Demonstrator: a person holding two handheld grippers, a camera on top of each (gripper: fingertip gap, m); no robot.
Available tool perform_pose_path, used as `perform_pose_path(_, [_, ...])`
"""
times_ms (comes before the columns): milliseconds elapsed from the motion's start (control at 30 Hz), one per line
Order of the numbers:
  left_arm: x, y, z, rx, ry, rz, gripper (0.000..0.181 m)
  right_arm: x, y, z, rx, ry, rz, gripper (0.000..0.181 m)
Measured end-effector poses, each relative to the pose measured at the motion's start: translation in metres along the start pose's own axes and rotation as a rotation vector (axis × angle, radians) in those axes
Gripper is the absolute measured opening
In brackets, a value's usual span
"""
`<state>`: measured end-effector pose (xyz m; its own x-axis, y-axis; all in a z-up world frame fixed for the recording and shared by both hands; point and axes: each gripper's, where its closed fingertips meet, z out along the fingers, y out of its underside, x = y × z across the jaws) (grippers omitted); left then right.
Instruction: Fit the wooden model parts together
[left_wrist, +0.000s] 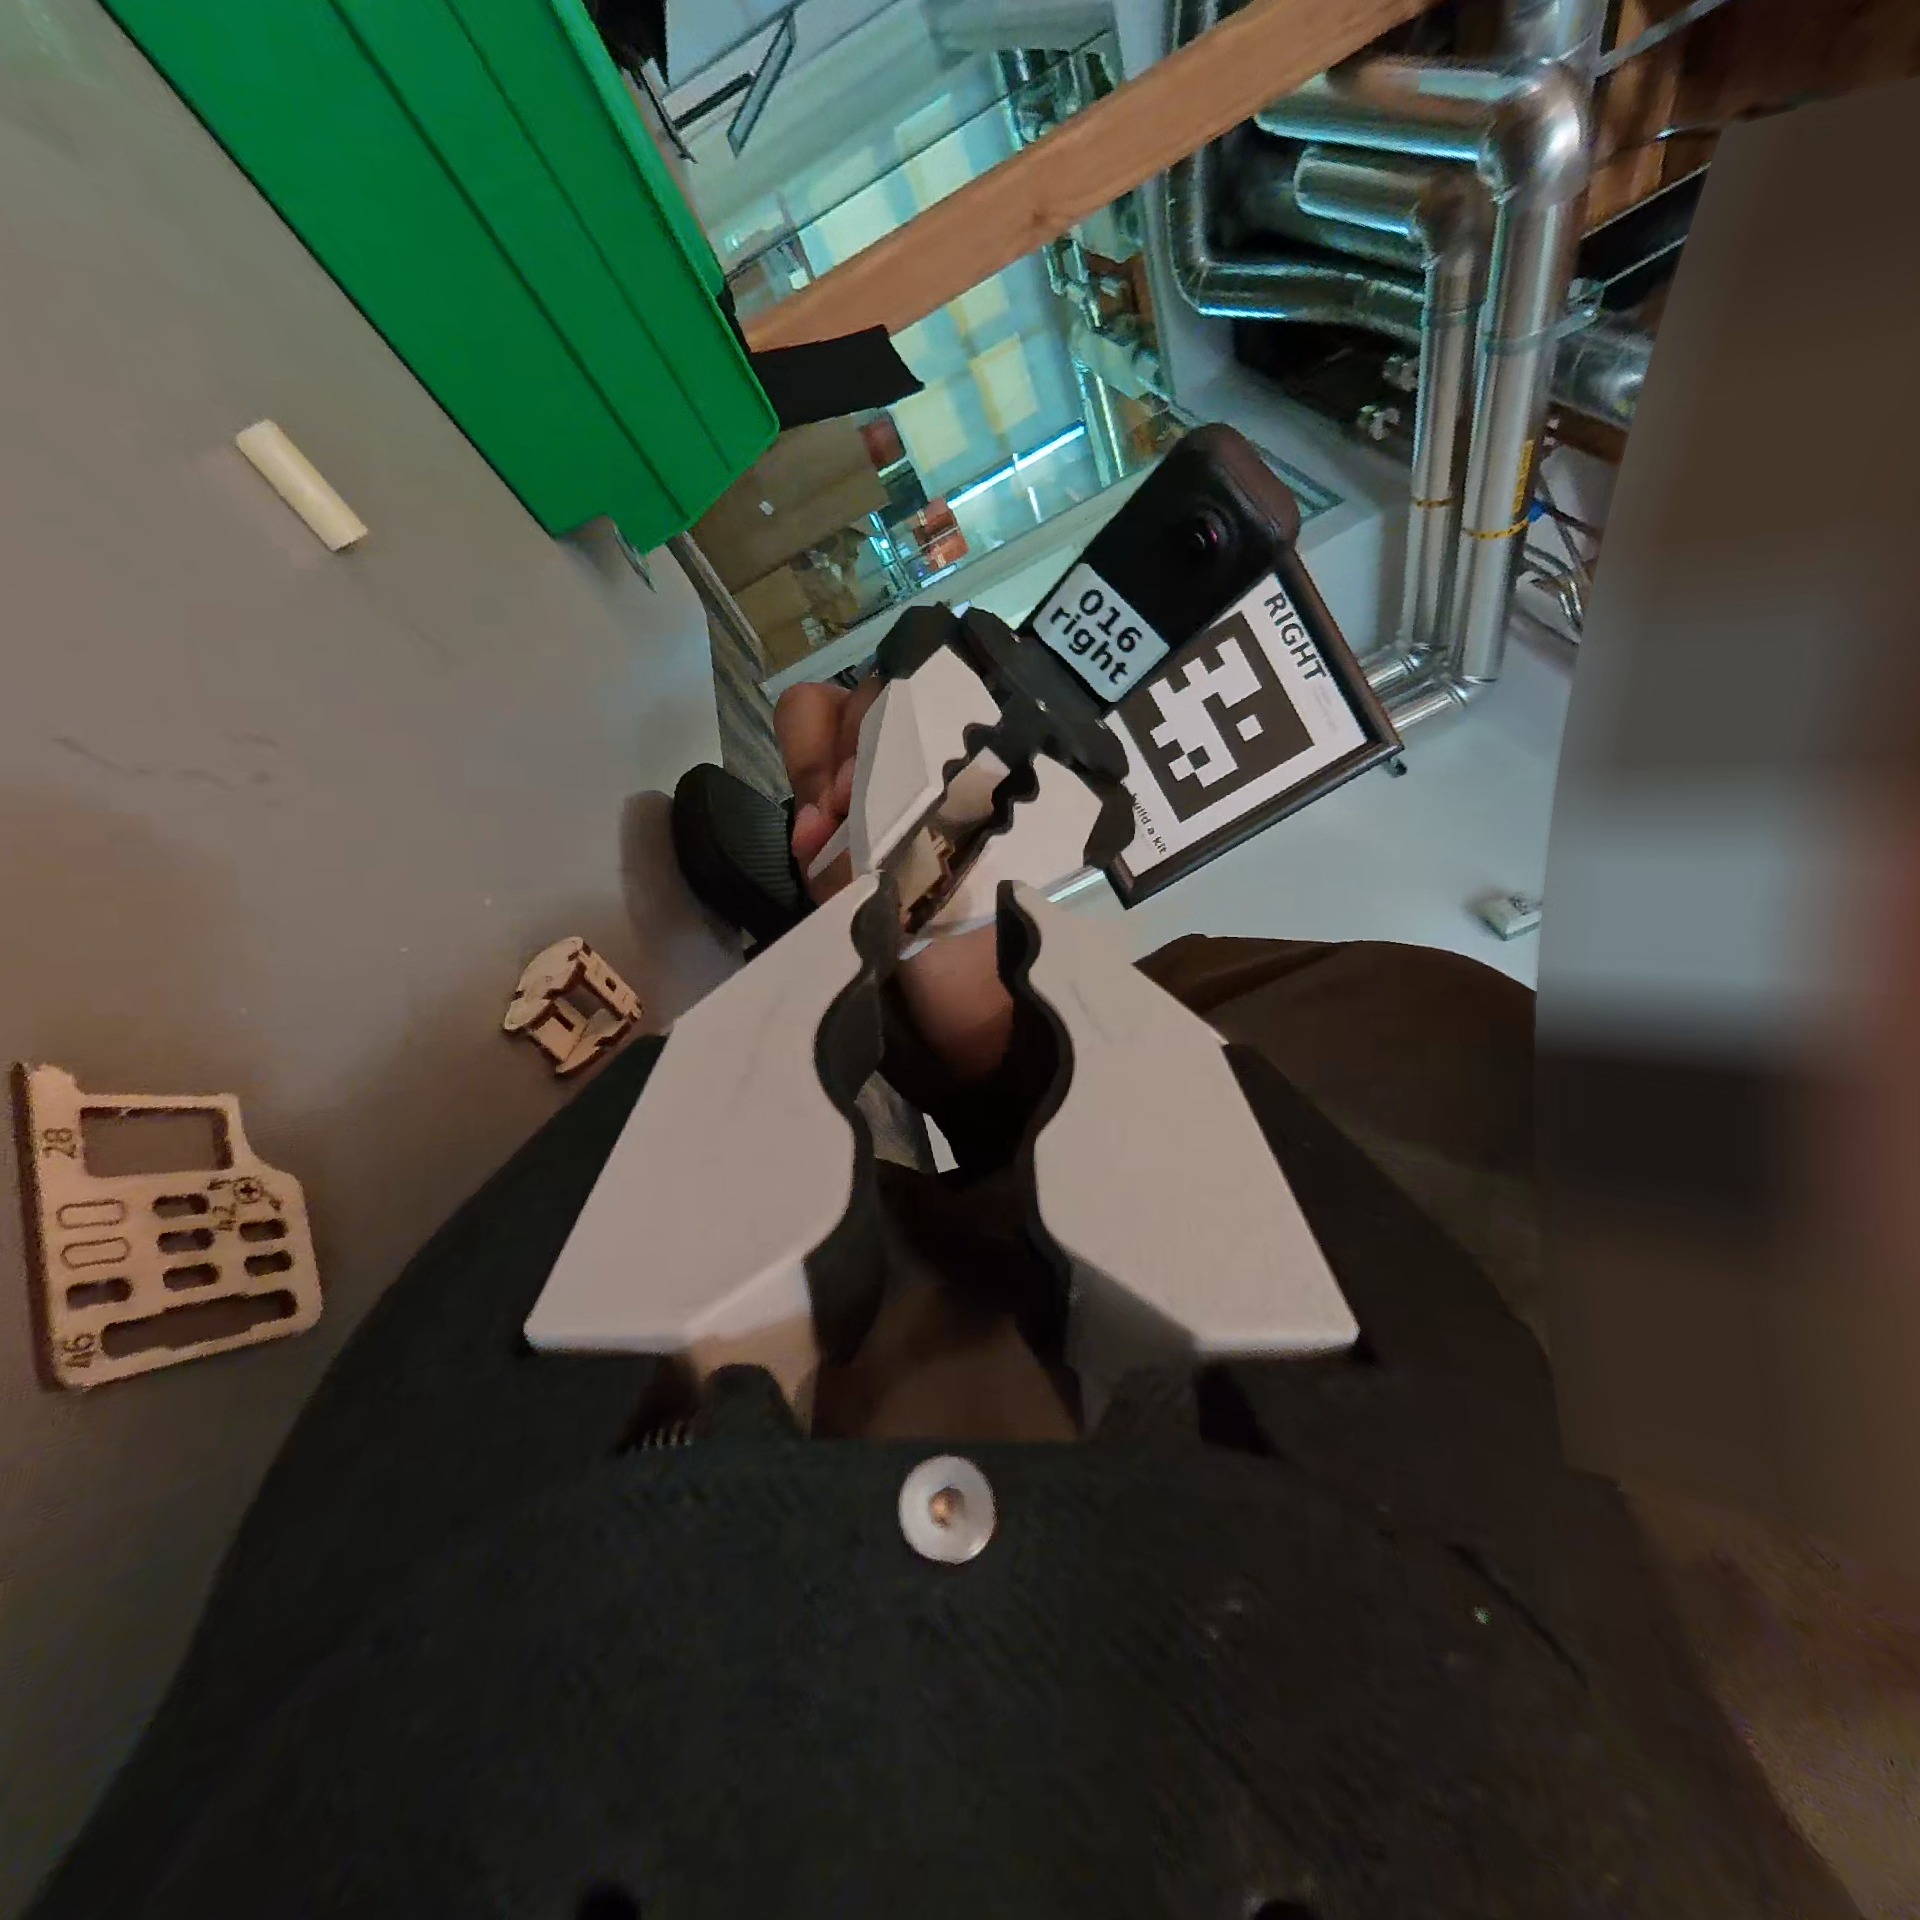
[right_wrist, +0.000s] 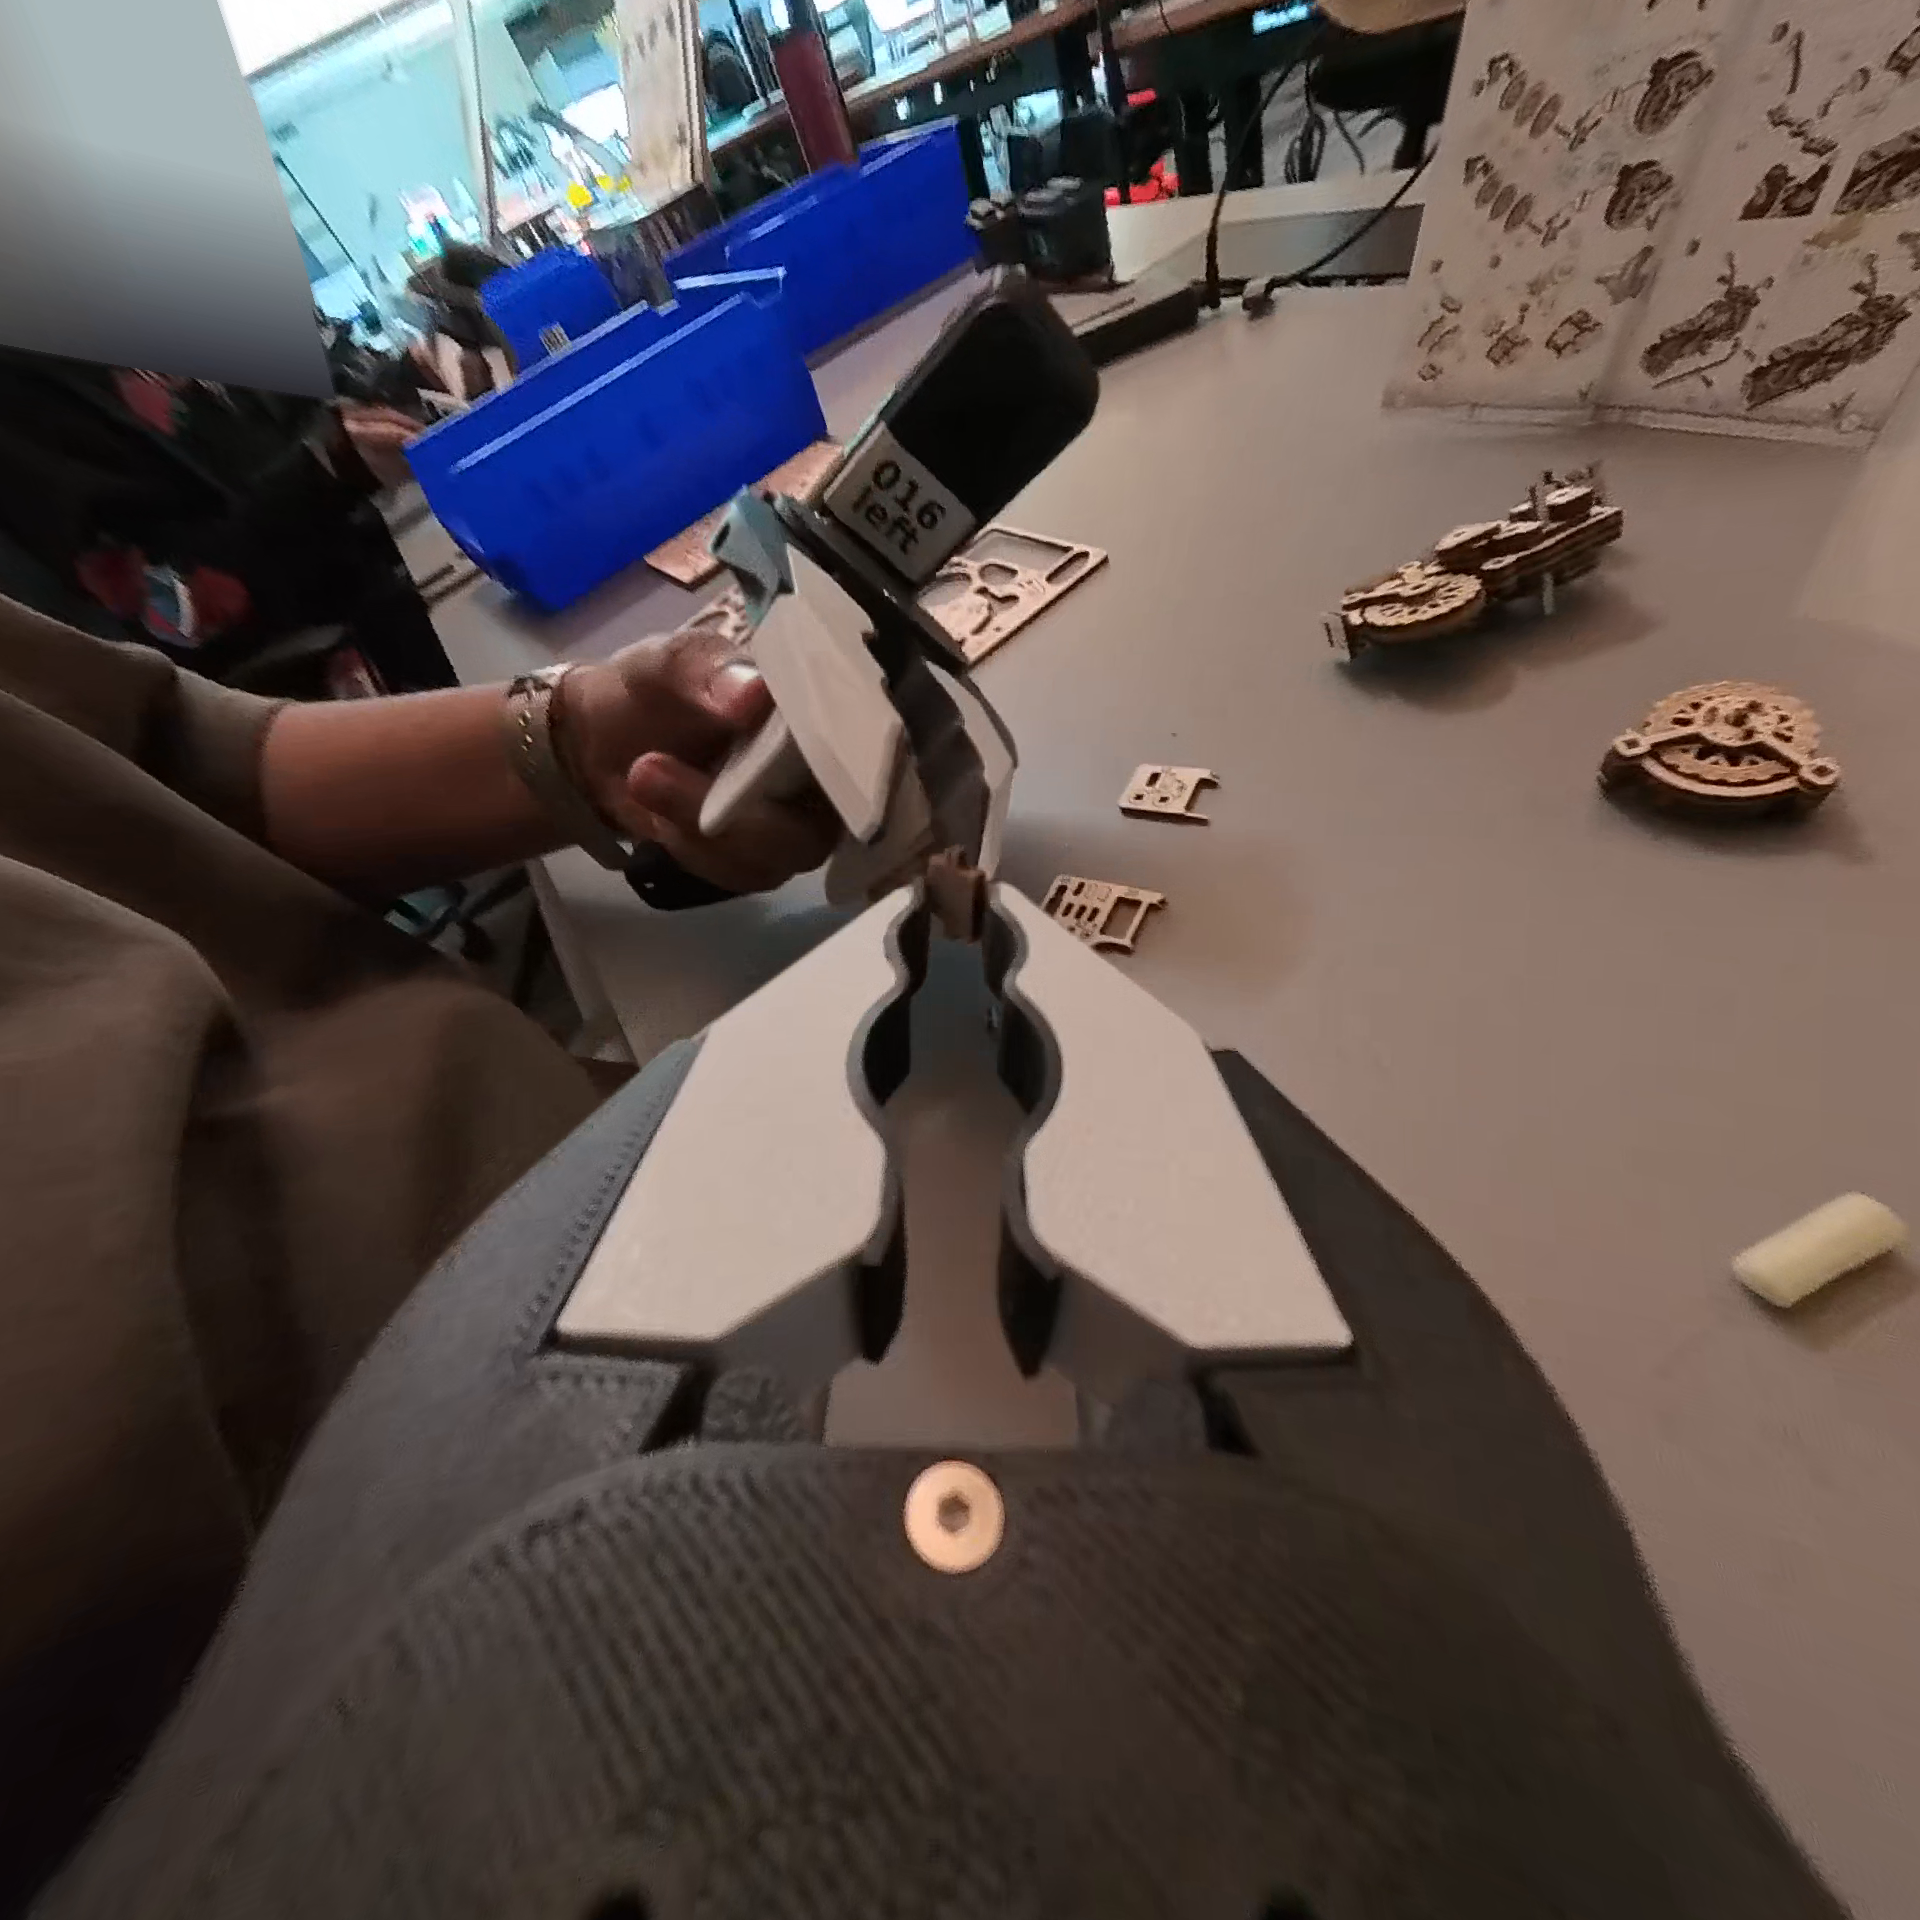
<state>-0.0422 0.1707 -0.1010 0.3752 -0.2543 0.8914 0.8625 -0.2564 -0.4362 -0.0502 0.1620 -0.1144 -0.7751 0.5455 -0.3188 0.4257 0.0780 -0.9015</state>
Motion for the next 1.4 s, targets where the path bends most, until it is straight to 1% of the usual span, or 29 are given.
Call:
perform_pose_path(200, [-0.008,0.005,0.001,-0.031,-0.066,0.029,0.005,0.0,0.008,0.005,-0.042,0.025,-0.029,0.008])
perform_pose_path(333, [-0.009,0.005,0.001,-0.034,-0.081,0.036,0.005,0.001,0.008,0.006,-0.043,0.026,-0.019,0.008])
perform_pose_path(500, [-0.008,0.003,0.0,-0.027,-0.083,0.025,0.001,-0.001,0.007,0.005,-0.035,0.02,-0.035,0.008])
perform_pose_path(567, [-0.007,-0.001,-0.002,-0.002,-0.064,-0.004,0.0,-0.006,0.006,0.005,-0.032,-0.002,-0.057,0.017])
perform_pose_path(700, [-0.01,0.0,-0.004,-0.001,-0.057,-0.049,0.0,-0.003,0.006,0.0,-0.038,0.025,-0.162,0.021])
perform_pose_path(833, [-0.011,0.006,-0.004,-0.039,-0.044,-0.102,0.0,0.004,0.007,-0.008,-0.034,0.118,-0.422,0.022])
perform_pose_path(933, [-0.015,0.015,-0.003,-0.085,-0.047,-0.135,0.0,-0.004,0.015,-0.007,-0.056,0.114,-0.56,0.018])
perform_pose_path(1000, [-0.017,0.021,-0.002,-0.119,-0.053,-0.148,0.0,-0.009,0.022,-0.004,-0.093,0.092,-0.581,0.019])
perform_pose_path(1133, [-0.017,0.028,0.0,-0.161,-0.054,-0.152,0.0,-0.017,0.024,-0.005,-0.097,0.05,-0.595,0.014])
perform_pose_path(1400, [-0.017,0.033,0.0,-0.192,-0.041,-0.163,0.0,-0.019,0.028,-0.006,-0.121,0.049,-0.652,0.012])
